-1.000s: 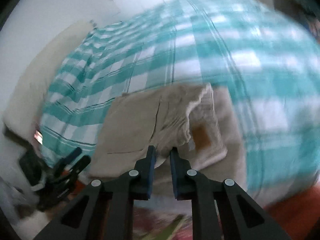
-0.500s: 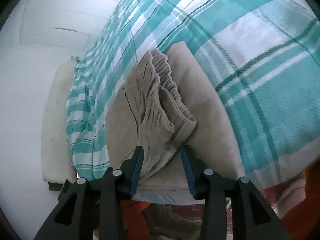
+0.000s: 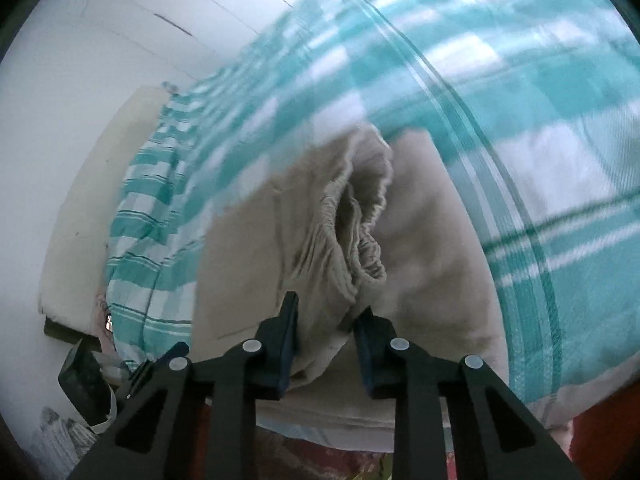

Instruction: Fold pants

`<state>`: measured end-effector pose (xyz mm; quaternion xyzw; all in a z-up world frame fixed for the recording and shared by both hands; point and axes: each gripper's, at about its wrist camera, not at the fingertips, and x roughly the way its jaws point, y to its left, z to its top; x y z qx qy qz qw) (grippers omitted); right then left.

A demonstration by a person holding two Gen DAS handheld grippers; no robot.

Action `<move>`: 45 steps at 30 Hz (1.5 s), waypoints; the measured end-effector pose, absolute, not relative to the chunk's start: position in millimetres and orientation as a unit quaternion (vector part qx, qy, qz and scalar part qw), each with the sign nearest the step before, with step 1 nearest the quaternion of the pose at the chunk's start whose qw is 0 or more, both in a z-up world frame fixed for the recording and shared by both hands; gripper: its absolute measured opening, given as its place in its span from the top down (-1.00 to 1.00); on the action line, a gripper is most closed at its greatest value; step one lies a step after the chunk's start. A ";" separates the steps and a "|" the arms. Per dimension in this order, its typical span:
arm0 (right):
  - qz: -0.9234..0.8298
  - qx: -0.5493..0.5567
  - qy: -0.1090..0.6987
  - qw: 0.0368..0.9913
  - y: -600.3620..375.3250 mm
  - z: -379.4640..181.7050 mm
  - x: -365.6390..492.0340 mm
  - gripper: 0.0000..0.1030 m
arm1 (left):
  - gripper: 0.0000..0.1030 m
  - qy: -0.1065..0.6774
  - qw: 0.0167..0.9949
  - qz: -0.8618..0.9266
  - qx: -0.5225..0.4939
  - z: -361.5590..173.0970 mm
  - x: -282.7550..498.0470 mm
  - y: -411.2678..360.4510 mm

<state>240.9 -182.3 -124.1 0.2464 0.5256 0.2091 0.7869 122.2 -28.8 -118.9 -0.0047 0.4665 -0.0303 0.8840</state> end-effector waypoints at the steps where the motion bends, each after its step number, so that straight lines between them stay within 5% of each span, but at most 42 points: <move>1: 0.213 0.244 0.519 0.791 -180.6 -117.2 239.6 0.50 | -0.39 0.466 0.884 -0.026 -0.001 -115.0 121.3 -30.0; 10: 0.220 0.233 0.493 0.809 -185.4 -85.1 219.0 0.50 | -0.39 0.466 0.884 -0.019 0.024 -103.8 120.5 -37.9; 18: 0.164 0.251 0.549 0.780 -212.4 -152.7 210.2 0.47 | -0.39 0.502 0.864 -0.026 -0.002 -126.3 126.0 -30.0; 22: 0.166 0.217 0.559 0.783 -213.3 -131.0 215.3 0.12 | -0.51 0.485 0.872 -0.011 -0.064 -111.9 125.0 4.3; 31: 0.224 0.049 0.431 0.873 -183.0 -37.5 231.3 0.12 | -0.48 0.476 0.874 -0.043 -0.086 -121.3 132.4 4.2; 34: 0.297 0.042 0.437 0.848 -155.5 -57.9 235.3 0.14 | -0.50 0.521 0.851 -0.066 -0.013 -147.6 132.4 -22.3; 38: 0.254 -0.014 0.528 0.810 -149.9 -137.3 238.3 0.29 | -0.51 0.526 0.845 -0.076 -0.060 -142.1 128.1 -10.2; 45: 0.256 -0.011 0.490 0.833 -154.1 -132.5 228.9 0.29 | -0.63 0.525 0.846 -0.076 -0.048 -113.5 200.1 5.7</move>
